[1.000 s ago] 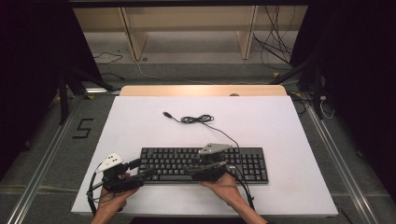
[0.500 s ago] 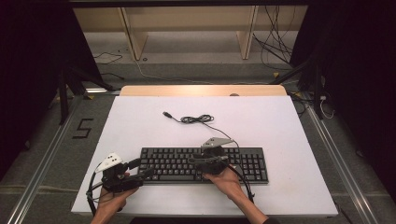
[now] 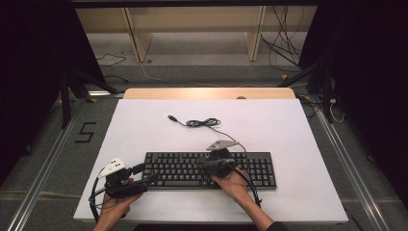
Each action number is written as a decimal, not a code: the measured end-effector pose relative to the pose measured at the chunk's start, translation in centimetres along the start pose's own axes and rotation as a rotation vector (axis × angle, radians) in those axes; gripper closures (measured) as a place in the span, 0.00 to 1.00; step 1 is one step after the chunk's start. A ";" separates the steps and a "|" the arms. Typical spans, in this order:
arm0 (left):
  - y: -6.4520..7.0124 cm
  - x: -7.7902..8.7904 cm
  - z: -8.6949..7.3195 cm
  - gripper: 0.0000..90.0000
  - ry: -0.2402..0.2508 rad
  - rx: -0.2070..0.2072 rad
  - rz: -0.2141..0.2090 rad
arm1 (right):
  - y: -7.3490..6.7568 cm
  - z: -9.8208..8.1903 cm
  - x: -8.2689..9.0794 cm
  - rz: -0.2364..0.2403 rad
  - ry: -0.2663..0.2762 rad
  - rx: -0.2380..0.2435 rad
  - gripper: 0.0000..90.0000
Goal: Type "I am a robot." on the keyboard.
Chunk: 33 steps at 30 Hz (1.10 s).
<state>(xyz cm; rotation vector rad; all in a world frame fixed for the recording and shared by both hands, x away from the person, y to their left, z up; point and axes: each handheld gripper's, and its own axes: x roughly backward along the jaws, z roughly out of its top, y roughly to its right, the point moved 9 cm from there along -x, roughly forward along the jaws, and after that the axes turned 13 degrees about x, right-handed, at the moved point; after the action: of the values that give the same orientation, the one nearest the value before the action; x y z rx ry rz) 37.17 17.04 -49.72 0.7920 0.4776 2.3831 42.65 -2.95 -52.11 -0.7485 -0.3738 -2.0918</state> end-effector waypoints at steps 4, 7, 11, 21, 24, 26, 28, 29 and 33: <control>0.0 0.0 0.0 0.30 0.004 0.005 -0.001 | -0.1 0.0 -0.2 0.003 0.000 -0.001 1.00; 0.0 -0.1 0.0 0.30 0.000 0.000 0.000 | -0.1 0.1 -0.3 0.001 0.004 0.004 1.00; 0.0 -0.4 0.1 0.34 -0.004 -0.006 0.004 | -0.3 0.3 -0.4 0.009 0.006 0.001 1.00; -0.1 -3.1 0.5 0.57 -0.065 -0.008 0.026 | -1.2 0.6 0.7 0.043 0.036 0.002 0.61; 0.2 -4.1 0.7 0.62 -0.090 -0.026 0.029 | -1.4 0.7 1.1 0.051 0.048 0.002 0.53; 0.3 -4.7 0.7 0.66 -0.110 -0.036 0.029 | -1.6 0.9 1.4 0.055 0.058 0.002 0.49; 0.4 -5.3 0.6 0.71 -0.130 -0.049 0.032 | -1.7 1.0 1.6 0.060 0.068 0.002 0.46; 0.5 -5.6 0.6 0.75 -0.136 -0.048 0.034 | -1.8 1.0 1.8 0.063 0.071 0.001 0.44; 0.7 -6.4 0.5 0.89 -0.161 -0.064 0.044 | -1.9 1.0 2.2 0.066 0.077 0.007 0.42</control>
<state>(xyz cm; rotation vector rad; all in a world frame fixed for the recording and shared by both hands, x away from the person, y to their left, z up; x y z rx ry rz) 41.46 12.62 -51.73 0.9647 0.3201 2.3385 40.46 -2.68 -49.95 -0.6655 -0.3101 -2.0499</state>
